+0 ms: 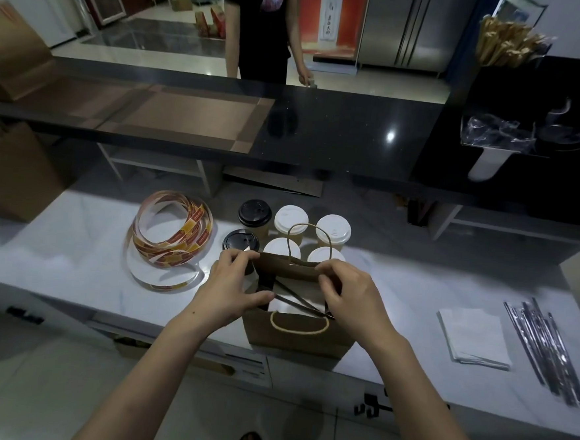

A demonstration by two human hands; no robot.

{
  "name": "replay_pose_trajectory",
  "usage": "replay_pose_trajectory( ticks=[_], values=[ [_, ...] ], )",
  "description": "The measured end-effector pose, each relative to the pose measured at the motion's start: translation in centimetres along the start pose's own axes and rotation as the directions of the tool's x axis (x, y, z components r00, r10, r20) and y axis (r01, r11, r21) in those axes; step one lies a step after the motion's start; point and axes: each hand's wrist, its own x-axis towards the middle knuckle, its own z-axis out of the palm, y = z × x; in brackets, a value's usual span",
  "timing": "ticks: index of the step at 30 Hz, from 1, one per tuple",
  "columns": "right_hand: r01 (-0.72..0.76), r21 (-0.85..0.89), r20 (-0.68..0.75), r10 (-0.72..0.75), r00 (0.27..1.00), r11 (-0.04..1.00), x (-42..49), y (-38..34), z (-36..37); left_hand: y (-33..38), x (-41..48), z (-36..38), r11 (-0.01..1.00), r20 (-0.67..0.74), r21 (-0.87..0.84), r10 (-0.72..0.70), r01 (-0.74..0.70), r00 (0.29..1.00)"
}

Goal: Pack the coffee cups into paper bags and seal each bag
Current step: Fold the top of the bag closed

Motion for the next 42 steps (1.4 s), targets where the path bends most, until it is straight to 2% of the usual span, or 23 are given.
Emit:
replay_pose_trajectory(
  ticks=[4,8,16,24,33,42],
  values=[
    [0.015,0.033,-0.038,-0.014,0.999,0.999,0.0,0.3,0.1,-0.1,0.1,0.4,0.992,-0.092,-0.026,0.119,-0.122,0.989],
    [0.037,0.048,-0.054,-0.035,0.998,0.998,-0.1,0.3,0.3,0.5,-0.4,0.7,0.987,-0.174,-0.077,0.127,-0.142,0.976],
    [0.018,0.151,-0.107,-0.002,0.994,0.988,-0.1,-1.5,-0.5,0.1,0.8,0.2,0.976,-0.192,-0.138,0.14,-0.168,0.971],
    [0.049,0.211,-0.229,0.001,0.973,0.976,2.1,-8.4,-1.2,-1.2,4.3,-4.3,0.948,-0.211,-0.132,0.26,-0.291,0.942],
    [0.087,0.205,-0.294,-0.024,0.956,0.975,6.7,-15.7,3.3,-8.1,8.5,-10.4,0.931,-0.227,-0.126,0.31,-0.344,0.923],
    [0.055,0.154,-0.265,-0.012,0.964,0.987,11.7,-20.1,11.9,-17.6,11.5,-14.5,0.944,-0.185,-0.139,0.274,-0.301,0.944]
  ],
)
